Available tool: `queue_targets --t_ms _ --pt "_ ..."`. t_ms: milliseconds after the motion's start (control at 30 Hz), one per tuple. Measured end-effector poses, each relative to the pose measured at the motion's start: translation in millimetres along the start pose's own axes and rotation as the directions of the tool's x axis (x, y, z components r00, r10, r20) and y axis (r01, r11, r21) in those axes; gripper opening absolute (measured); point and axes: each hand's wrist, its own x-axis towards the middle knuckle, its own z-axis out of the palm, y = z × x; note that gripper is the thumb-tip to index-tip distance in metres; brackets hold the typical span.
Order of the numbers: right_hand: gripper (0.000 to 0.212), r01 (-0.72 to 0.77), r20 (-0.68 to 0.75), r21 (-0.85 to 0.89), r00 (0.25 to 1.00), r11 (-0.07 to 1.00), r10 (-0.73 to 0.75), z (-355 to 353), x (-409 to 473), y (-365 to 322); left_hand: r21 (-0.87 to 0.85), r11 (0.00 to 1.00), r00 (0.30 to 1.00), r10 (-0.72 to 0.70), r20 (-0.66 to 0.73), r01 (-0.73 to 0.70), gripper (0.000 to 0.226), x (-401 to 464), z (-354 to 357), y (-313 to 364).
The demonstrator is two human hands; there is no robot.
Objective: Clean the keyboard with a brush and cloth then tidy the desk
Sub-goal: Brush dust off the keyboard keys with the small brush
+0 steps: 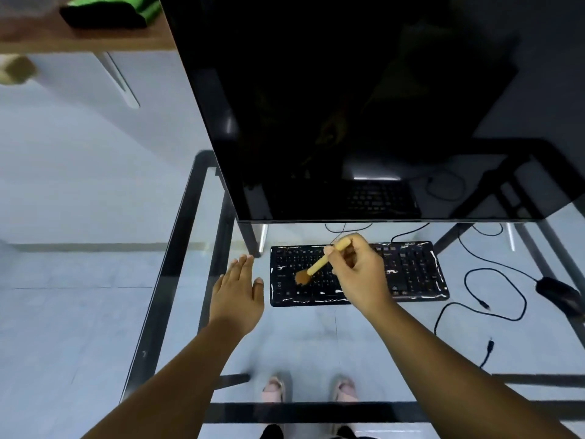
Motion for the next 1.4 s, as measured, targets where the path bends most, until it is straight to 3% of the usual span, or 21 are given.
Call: queue_targets --t_ms 200,433,633,767,933,1000,1067,1200,1300,1400 --pt "0.016 -0.075 -0.050 0.151 0.995 0.986 0.083 25 7 13 0.043 0.999 0.985 0.003 0.173 -0.011 0.058 13 19 -16" --pt "0.018 -0.107 -0.042 0.121 0.993 0.987 0.112 57 11 28 0.114 0.991 0.963 0.033 0.267 -0.066 0.061 19 36 -34" --pt "0.011 -0.048 -0.013 -0.042 0.999 0.998 0.047 78 12 42 0.141 0.985 0.966 0.060 0.253 -0.098 0.063 20 46 -41" --pt "0.010 0.014 -0.130 -0.130 0.991 0.991 -0.031 86 11 44 0.158 0.979 0.969 0.089 0.230 -0.127 0.063 19 47 -46" --pt "0.007 0.141 -0.031 -0.198 0.988 0.970 -0.150 99 8 45 0.162 0.975 0.965 0.112 0.235 -0.153 0.062 19 44 -48" --pt "0.010 0.117 -0.116 -0.256 0.982 0.960 -0.151 96 9 51 0.156 0.975 0.964 0.118 0.238 -0.158 0.062 19 43 -49" --pt "0.011 0.096 -0.174 -0.229 0.975 0.969 -0.138 92 9 51 0.159 0.975 0.964 0.113 0.242 -0.154 0.062 19 43 -50" --pt "0.009 0.116 -0.020 -0.201 0.992 0.973 -0.123 89 6 52 0.163 0.975 0.964 0.110 0.241 -0.152 0.062 19 44 -50" --pt "0.014 0.069 -0.172 -0.221 0.979 0.973 -0.109 85 3 56 0.168 0.974 0.965 0.106 0.239 -0.149 0.062 19 45 -50" --pt "0.013 0.074 -0.128 -0.195 0.987 0.978 -0.101 84 2 57 0.159 0.978 0.969 0.093 0.230 -0.132 0.062 18 47 -48"
